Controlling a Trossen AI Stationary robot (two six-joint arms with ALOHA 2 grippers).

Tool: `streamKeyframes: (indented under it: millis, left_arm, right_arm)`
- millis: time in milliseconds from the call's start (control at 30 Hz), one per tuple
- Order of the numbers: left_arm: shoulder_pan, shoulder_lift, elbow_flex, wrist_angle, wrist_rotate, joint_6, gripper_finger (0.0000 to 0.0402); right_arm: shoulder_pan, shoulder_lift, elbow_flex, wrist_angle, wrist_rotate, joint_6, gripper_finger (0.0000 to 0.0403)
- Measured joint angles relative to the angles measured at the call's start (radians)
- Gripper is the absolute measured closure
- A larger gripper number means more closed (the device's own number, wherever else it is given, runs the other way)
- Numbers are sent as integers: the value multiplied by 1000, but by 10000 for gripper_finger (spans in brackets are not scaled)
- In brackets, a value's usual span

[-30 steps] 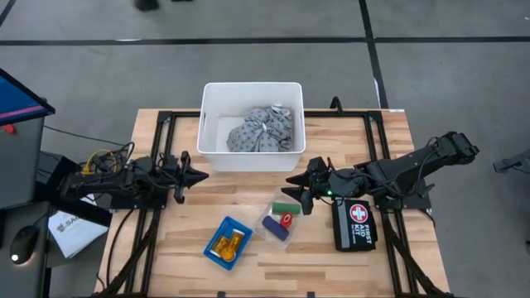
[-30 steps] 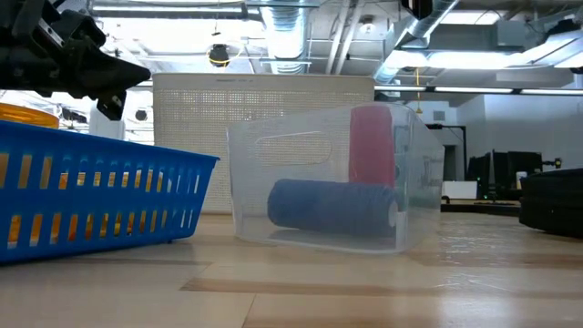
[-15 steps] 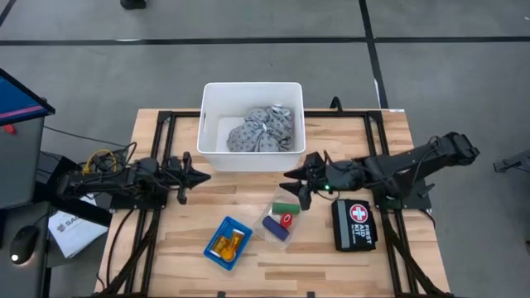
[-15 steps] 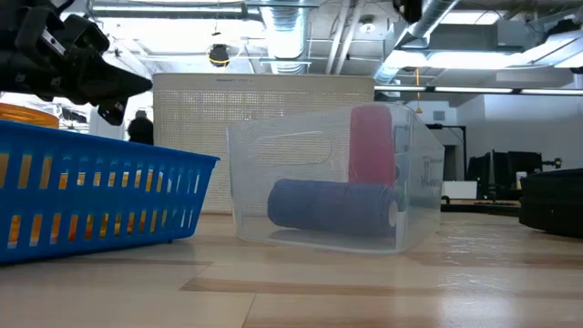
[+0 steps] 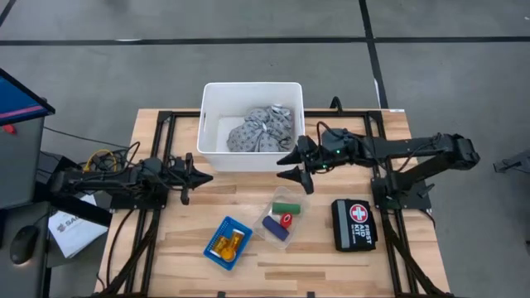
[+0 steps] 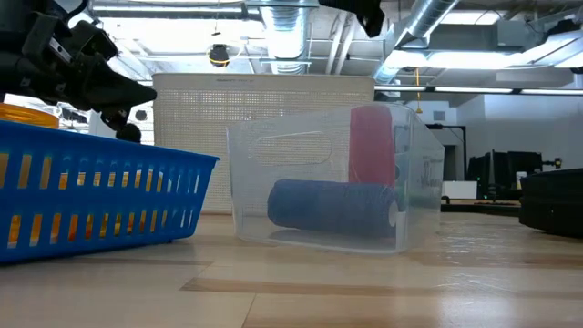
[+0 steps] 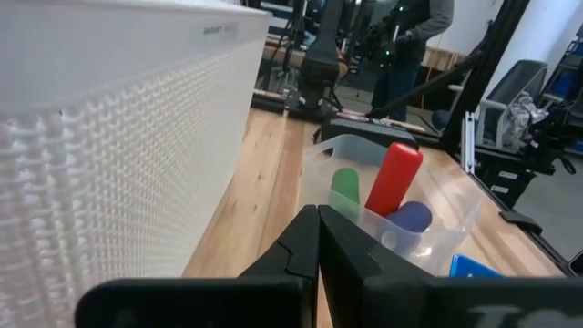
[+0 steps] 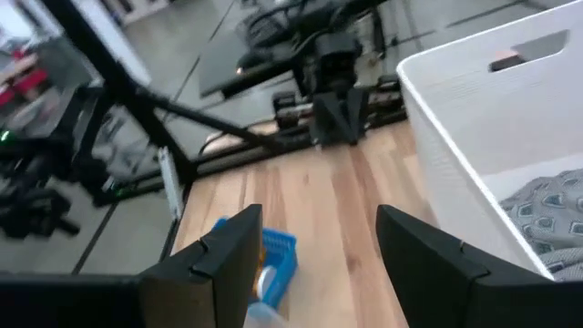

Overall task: Pick & Place Medicine items
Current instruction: Return to Home Position

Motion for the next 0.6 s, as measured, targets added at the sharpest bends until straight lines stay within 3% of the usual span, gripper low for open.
streamKeyframes:
  millis: [267,600]
  left_arm:
    - [0,27,0,0,0,0,401]
    - [0,40,0,15,0,-1,401]
  right_arm:
    - [-7,-38,-52,-14,-157,-75,190]
    - [-58,-539,-703,303,-84,52,190]
